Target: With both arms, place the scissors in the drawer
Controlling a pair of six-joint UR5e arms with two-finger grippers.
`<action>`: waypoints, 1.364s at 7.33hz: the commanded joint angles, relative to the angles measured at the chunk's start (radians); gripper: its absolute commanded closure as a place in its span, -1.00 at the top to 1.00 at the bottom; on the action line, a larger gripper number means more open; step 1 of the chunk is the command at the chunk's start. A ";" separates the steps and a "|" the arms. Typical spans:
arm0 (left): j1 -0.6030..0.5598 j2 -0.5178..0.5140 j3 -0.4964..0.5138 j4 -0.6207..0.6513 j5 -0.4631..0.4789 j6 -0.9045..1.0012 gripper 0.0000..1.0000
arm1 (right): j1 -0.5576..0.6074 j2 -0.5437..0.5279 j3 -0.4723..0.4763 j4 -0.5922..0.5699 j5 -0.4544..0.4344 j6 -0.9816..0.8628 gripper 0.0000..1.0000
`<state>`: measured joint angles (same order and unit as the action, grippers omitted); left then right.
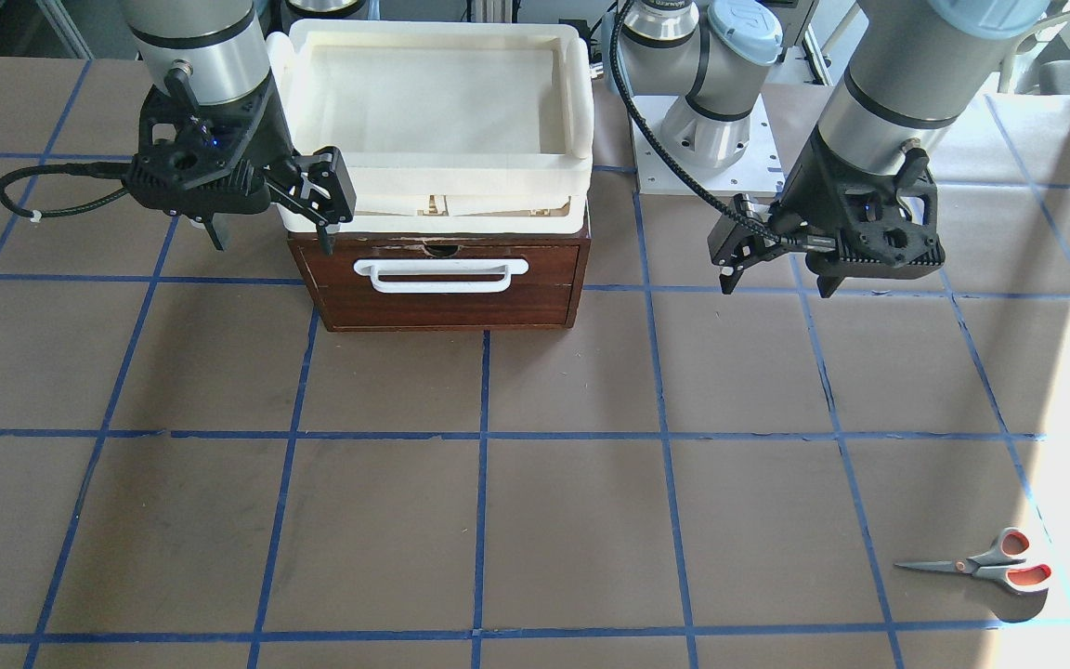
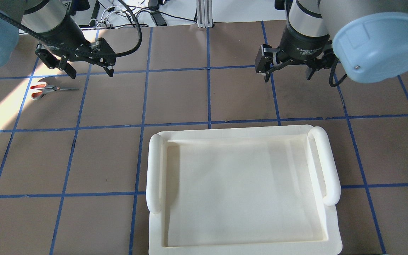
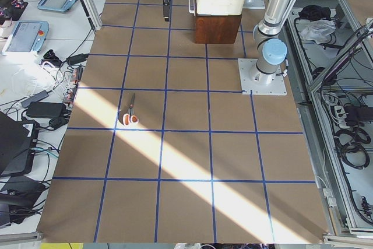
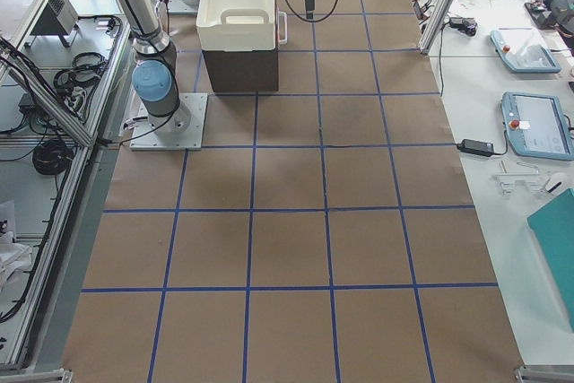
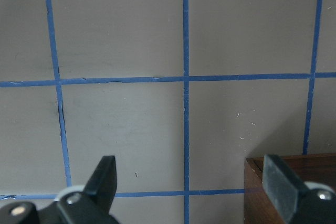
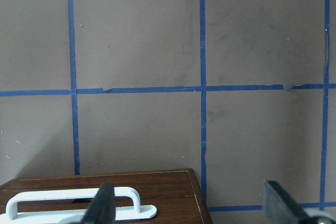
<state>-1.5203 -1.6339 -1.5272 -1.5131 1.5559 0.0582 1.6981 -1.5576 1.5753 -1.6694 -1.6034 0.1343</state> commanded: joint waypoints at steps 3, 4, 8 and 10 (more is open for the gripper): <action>0.009 -0.003 0.001 0.008 -0.005 0.020 1.00 | 0.002 -0.001 0.002 0.010 0.000 -0.007 1.00; 0.018 -0.006 0.002 0.008 0.001 0.105 1.00 | 0.006 0.004 0.002 0.008 0.000 -0.065 1.00; 0.194 -0.043 0.008 0.027 -0.001 0.629 1.00 | 0.072 0.045 -0.003 -0.001 0.045 -0.131 1.00; 0.268 -0.092 0.010 0.083 0.006 0.921 1.00 | 0.149 0.099 -0.011 -0.004 0.048 -0.318 1.00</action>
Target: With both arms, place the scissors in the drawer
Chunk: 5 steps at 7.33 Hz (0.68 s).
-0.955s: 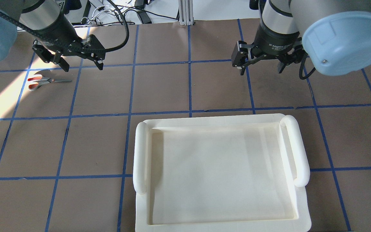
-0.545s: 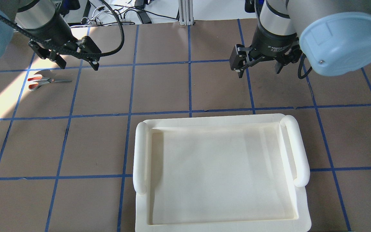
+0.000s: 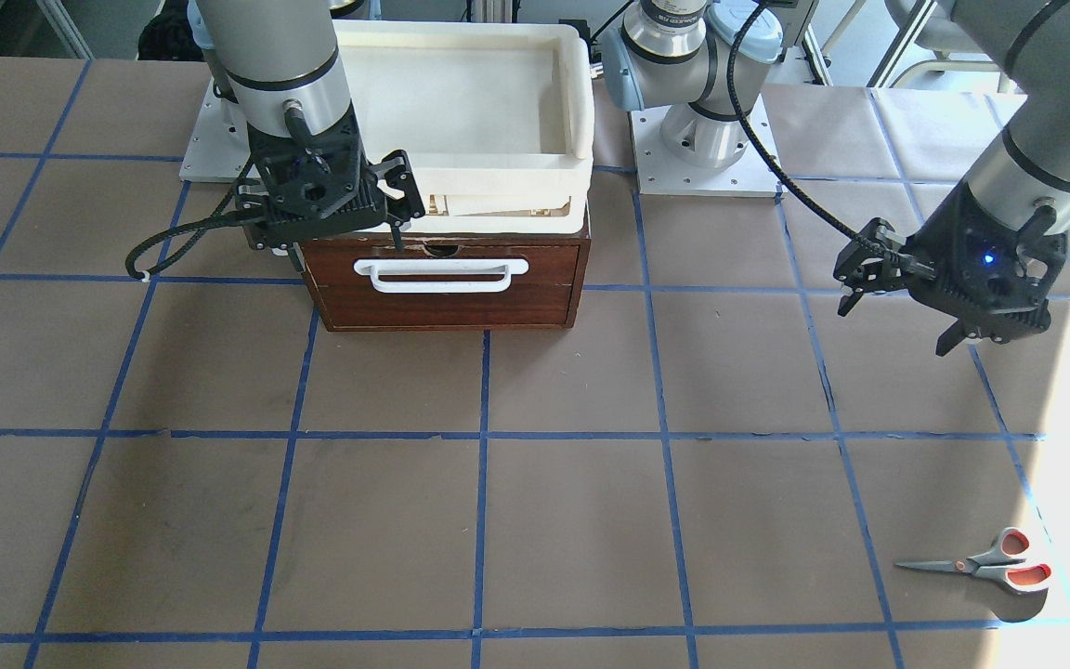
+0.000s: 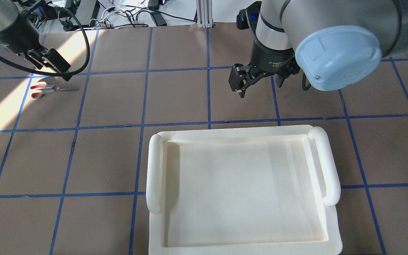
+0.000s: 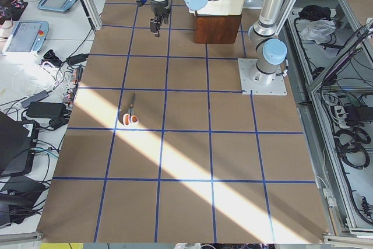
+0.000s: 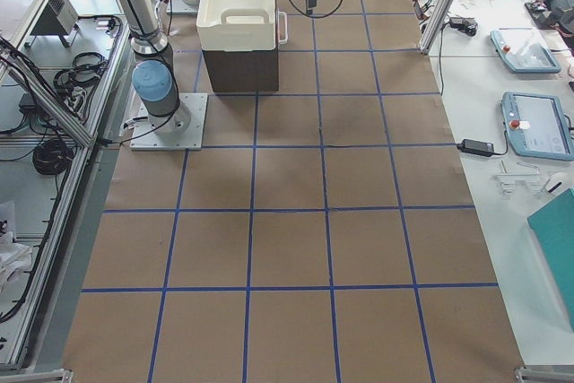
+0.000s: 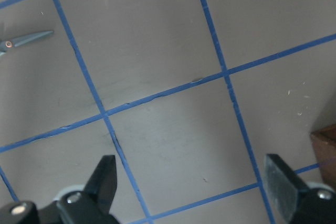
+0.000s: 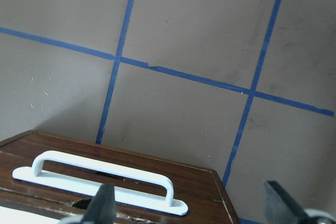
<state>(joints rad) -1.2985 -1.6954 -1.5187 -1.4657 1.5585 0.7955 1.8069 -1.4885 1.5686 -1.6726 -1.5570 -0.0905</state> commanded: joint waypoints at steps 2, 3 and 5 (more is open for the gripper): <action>0.120 -0.099 0.002 0.128 0.005 0.510 1.00 | 0.043 0.045 -0.050 0.090 -0.017 -0.364 1.00; 0.142 -0.146 0.003 0.181 0.014 0.613 1.00 | 0.045 0.100 -0.114 0.152 -0.017 -0.482 1.00; 0.162 -0.240 0.014 0.287 0.034 0.808 1.00 | 0.048 0.169 -0.153 0.159 0.001 -0.682 1.00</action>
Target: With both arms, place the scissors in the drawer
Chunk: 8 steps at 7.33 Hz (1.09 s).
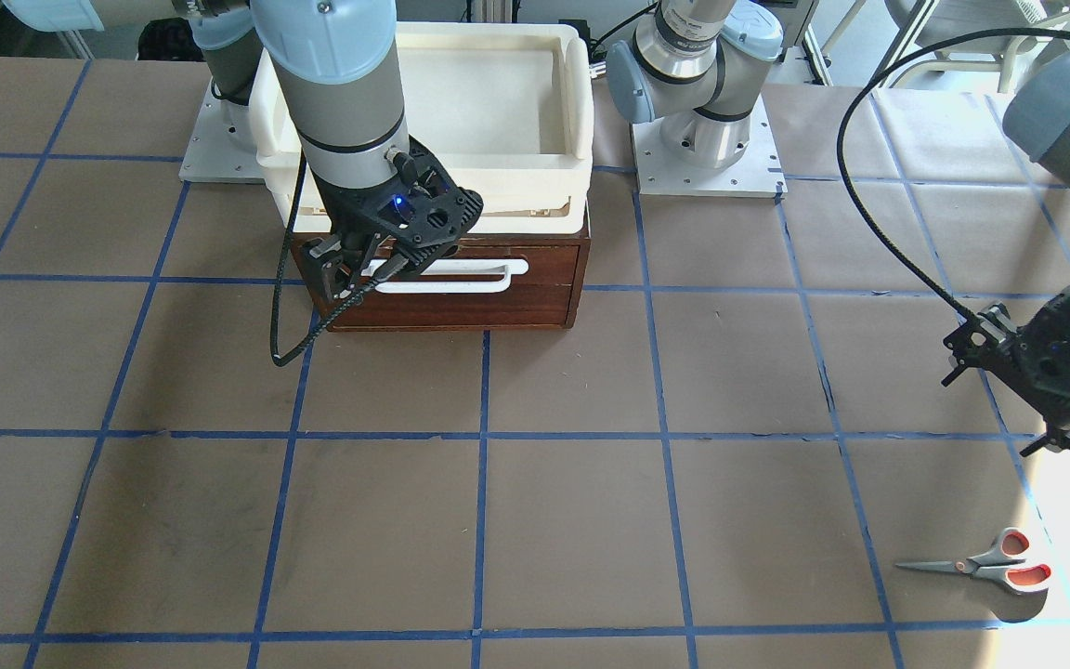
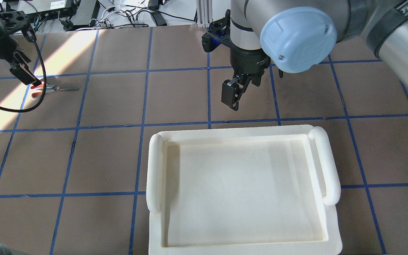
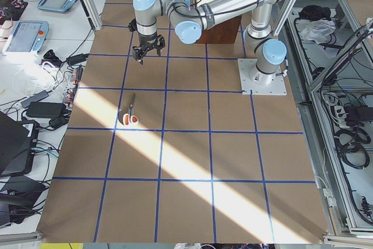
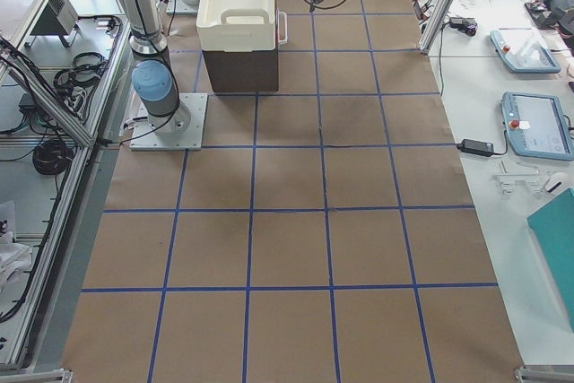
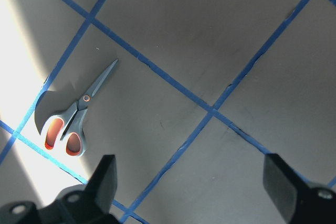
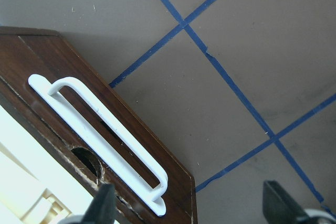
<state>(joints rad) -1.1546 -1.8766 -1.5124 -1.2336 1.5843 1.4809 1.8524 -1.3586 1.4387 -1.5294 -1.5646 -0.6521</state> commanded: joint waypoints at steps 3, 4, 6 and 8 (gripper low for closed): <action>0.070 -0.191 0.056 0.152 0.005 0.378 1.00 | 0.001 0.079 -0.026 0.144 0.009 -0.374 1.00; 0.075 -0.235 0.090 0.152 -0.003 0.410 0.99 | 0.002 0.078 -0.020 0.102 0.008 -0.364 1.00; 0.075 -0.311 0.136 0.154 -0.007 0.433 0.99 | 0.004 0.096 0.005 -0.072 0.018 -0.362 1.00; 0.075 -0.370 0.161 0.157 -0.007 0.435 0.99 | 0.004 0.117 0.067 -0.068 0.086 -0.357 1.00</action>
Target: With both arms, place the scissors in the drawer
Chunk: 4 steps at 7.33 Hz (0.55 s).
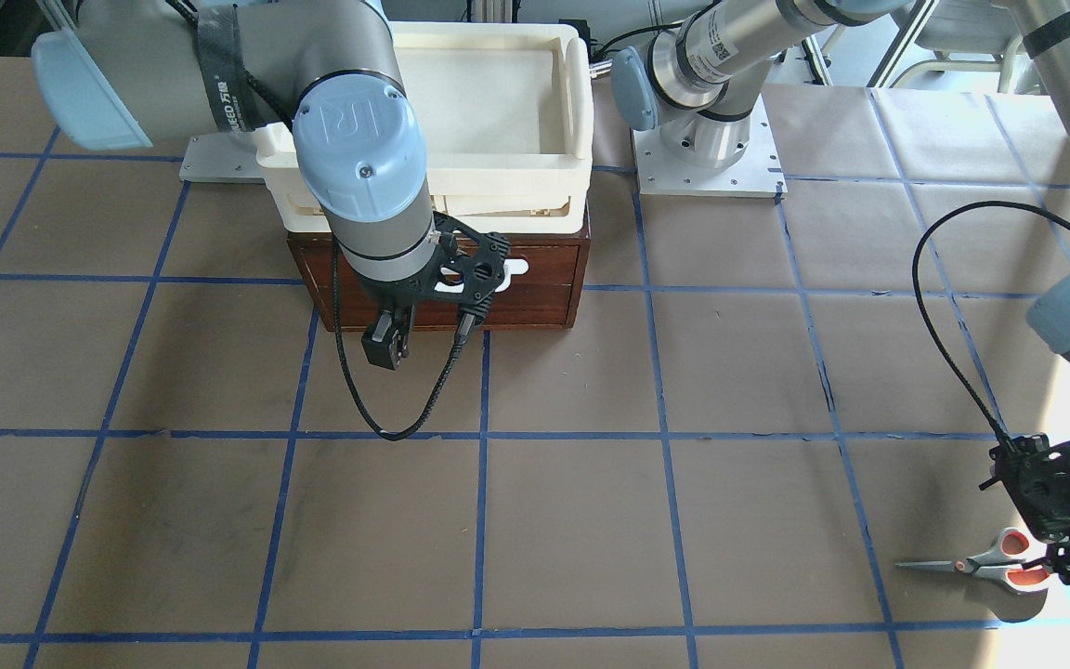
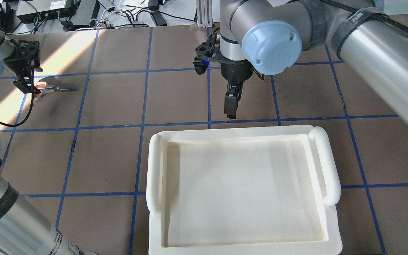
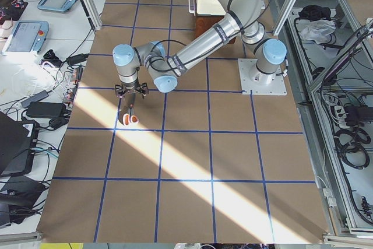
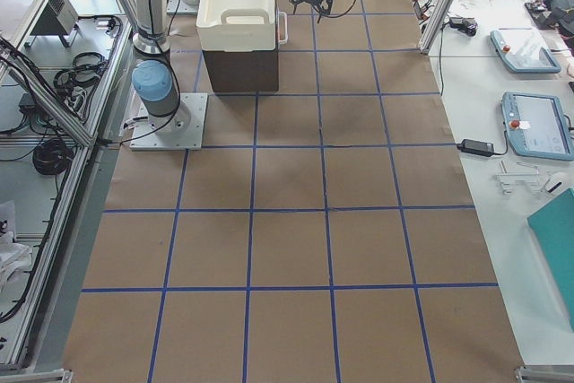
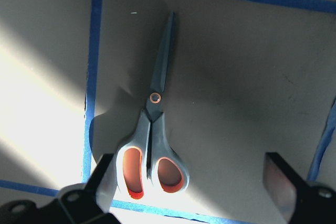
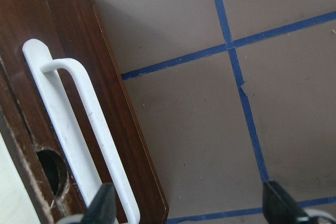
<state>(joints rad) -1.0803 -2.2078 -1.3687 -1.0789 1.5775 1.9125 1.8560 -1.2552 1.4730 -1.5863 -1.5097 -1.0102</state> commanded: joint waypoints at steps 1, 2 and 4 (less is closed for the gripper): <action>0.000 -0.062 0.026 0.002 -0.005 0.003 0.98 | 0.000 0.019 0.033 -0.011 0.043 -0.001 1.00; -0.001 -0.081 0.033 0.002 -0.019 0.003 0.96 | 0.000 0.023 0.018 -0.009 0.051 -0.034 1.00; 0.000 -0.108 0.049 0.002 -0.019 0.005 0.90 | 0.000 0.084 -0.081 0.115 0.063 -0.132 1.00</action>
<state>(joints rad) -1.0803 -2.2994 -1.3269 -1.0769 1.5595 1.9164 1.8561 -1.2109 1.4593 -1.5331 -1.4520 -1.0822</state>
